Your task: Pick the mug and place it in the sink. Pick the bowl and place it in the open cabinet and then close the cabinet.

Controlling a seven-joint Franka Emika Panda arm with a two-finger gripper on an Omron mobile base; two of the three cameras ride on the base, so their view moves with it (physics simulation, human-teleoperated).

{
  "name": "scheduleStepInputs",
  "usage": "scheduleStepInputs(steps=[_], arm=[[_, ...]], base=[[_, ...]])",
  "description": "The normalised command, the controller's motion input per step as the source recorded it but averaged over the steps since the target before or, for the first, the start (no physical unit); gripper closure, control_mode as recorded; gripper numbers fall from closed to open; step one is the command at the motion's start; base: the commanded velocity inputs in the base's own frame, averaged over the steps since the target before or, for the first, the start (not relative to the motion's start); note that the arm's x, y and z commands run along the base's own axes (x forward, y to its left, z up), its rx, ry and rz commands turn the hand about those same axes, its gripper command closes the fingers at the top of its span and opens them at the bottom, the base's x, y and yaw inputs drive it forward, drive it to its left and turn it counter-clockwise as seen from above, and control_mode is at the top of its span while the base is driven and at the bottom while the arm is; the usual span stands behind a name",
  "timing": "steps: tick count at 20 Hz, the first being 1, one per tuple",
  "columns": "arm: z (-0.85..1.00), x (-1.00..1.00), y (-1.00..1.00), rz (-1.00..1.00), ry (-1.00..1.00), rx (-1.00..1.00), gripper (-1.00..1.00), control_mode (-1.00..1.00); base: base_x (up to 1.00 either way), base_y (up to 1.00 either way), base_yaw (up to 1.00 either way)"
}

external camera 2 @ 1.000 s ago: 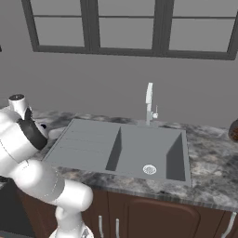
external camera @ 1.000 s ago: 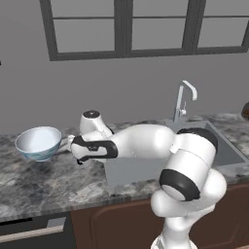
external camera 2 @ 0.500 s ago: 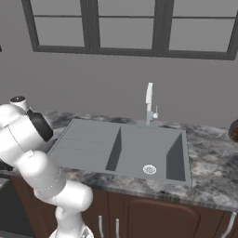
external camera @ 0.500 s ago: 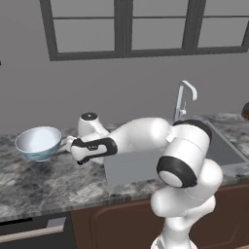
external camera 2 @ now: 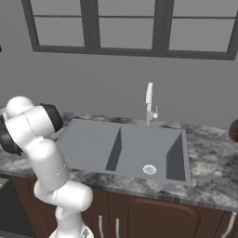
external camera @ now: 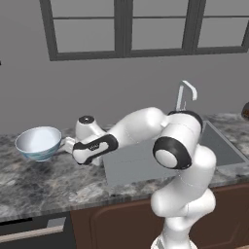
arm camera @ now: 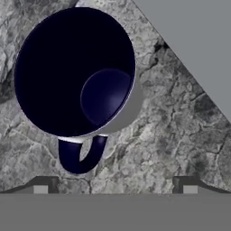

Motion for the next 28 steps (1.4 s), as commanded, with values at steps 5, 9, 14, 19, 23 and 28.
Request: scheduleStepInputs(steps=[5,9,14,19,23,28], arm=[[-0.16,0.27,0.13,-0.01,0.00,-0.01,-1.00,-1.00],[-0.21,0.28,0.21,-0.02,0.00,-0.02,-1.00,-1.00],[-0.18,0.29,0.16,-0.02,0.00,-0.01,-1.00,-1.00],[-0.13,0.14,0.03,0.00,0.00,0.00,1.00,-1.00],[-0.12,0.00,-0.24,0.00,0.00,0.00,1.00,-1.00],[-0.02,-0.04,-0.61,0.00,-0.01,0.00,1.00,-1.00]], base=[[0.00,0.00,0.00],[0.00,0.00,0.00],[0.00,0.00,0.00],[0.00,0.00,0.00],[0.00,0.00,0.00],[0.00,0.00,0.00]])
